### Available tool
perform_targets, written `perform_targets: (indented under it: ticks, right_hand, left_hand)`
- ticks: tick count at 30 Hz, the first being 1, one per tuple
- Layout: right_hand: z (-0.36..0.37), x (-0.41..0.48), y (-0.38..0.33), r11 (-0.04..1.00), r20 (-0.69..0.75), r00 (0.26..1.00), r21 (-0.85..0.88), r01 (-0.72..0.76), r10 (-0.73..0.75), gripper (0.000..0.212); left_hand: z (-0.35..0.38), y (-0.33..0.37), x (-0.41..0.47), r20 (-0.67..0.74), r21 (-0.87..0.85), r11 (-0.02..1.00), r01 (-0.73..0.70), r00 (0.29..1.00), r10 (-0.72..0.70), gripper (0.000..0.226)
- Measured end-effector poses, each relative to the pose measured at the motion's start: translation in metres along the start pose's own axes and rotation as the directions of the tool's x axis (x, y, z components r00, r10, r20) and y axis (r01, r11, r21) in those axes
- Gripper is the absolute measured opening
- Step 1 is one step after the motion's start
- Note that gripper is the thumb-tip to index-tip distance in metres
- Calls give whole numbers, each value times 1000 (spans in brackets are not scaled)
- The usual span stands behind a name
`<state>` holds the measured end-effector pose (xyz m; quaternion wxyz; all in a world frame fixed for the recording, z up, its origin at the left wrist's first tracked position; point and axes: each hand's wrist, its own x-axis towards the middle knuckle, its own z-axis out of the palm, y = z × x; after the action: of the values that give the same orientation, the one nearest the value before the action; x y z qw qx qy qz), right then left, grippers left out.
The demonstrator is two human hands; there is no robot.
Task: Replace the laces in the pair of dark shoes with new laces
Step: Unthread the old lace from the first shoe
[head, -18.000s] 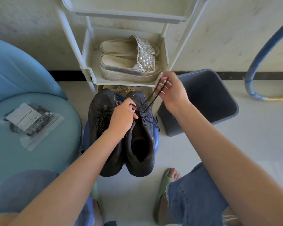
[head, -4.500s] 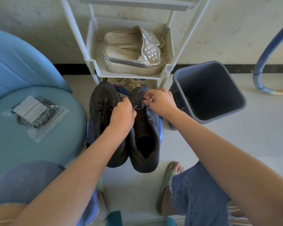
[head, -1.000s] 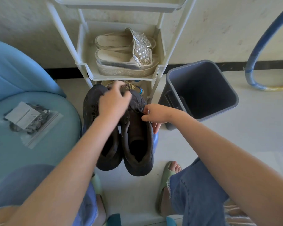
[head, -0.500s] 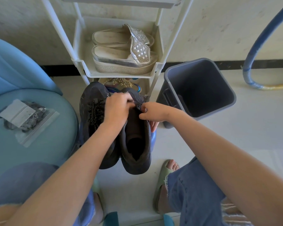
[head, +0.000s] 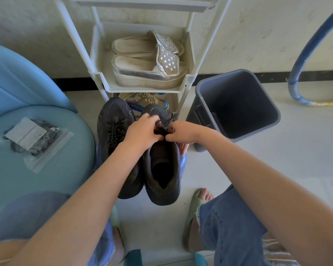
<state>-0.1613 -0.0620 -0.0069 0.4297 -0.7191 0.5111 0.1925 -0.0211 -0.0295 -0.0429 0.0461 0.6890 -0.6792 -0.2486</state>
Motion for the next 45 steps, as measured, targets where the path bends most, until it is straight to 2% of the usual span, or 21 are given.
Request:
perform_targets:
  ticks: [5,8,10,12,13,14,15,16,17,18,20,22,24,25,28,31,33,37,39,42,45]
  right_hand:
    - [1,3,1,1000,1,1000,1,-7,7,35]
    - [1,5,4,998,27,999,54,-29,28,32]
    - [-1,5,8,995,63,997,93,-42,36,31]
    - [-2,5,11,994,78,996,101,-49,41,32]
    - [-2,5,11,994,73,996,96,-47,40,33]
    - [-1,6,10,996,54,998,79,-38,34,33]
    - [0,6,9,998,29,999,56,-26,25,34]
    - [0,7,7,999,13,1000,33,-17,17,34]
    - [0,7,6,1000,16,1000,22,-18,17,34]
    - [0,8,6,999,37,999,31,-29,28,35]
    - [-2,10,6,995,58,997,85,-53,48,37]
    - [-5,16,7,995,-90,996,97,-17,26,34]
    - [-5,24,10,998,-321,947,44,41,-25,25]
    - [-4,27,11,998,-373,927,32,59,-43,21]
    - [0,38,13,995,-323,941,-7,101,-98,22]
    - [3,47,15,989,-335,938,-139,51,-96,21]
    - [4,50,18,983,-325,940,-175,48,-103,22]
    - [4,47,21,994,-336,940,-105,26,-61,25]
    - [4,46,20,993,-334,941,-116,22,-60,26]
    - [1,41,19,998,-326,943,-53,46,-61,21]
    - [-6,34,24,999,-316,949,38,17,-4,13]
  left_hand:
    - [5,5,1,-49,31,996,79,996,-77,17]
    - [7,1,0,-176,-304,948,91,973,-149,15]
    - [-1,-1,3,-284,-616,775,141,878,-386,17]
    - [-25,-2,5,-187,-911,392,124,724,-664,16]
    - [-35,-2,5,-133,-961,261,88,681,-720,17]
    - [-43,-3,5,-131,-961,263,87,692,-710,18]
    - [-48,-2,4,-169,-910,393,131,748,-642,16]
    - [-48,0,1,-192,-789,583,196,822,-536,16]
    - [-44,4,-4,-184,-591,767,248,885,-428,18]
    - [-36,8,-10,-151,-384,886,258,930,-336,21]
    - [-22,12,-17,-120,-108,969,222,965,-234,34]
    - [-18,12,-20,-181,10,973,232,957,-227,41]
    - [-17,10,-19,-224,88,965,247,949,-223,47]
    - [-16,11,-19,-242,137,959,247,947,-210,53]
    - [-9,16,-21,-307,284,932,226,942,-135,72]
    - [-5,18,-21,-326,305,934,184,942,-80,74]
    - [-4,20,-22,-312,303,940,155,948,-55,67]
    - [0,27,-26,-316,457,879,138,949,16,37]
    - [-1,24,-26,-285,492,854,167,958,-23,27]
    - [-4,16,-24,-250,522,811,265,956,-152,44]
    - [-3,15,-24,-210,528,812,249,965,-159,39]
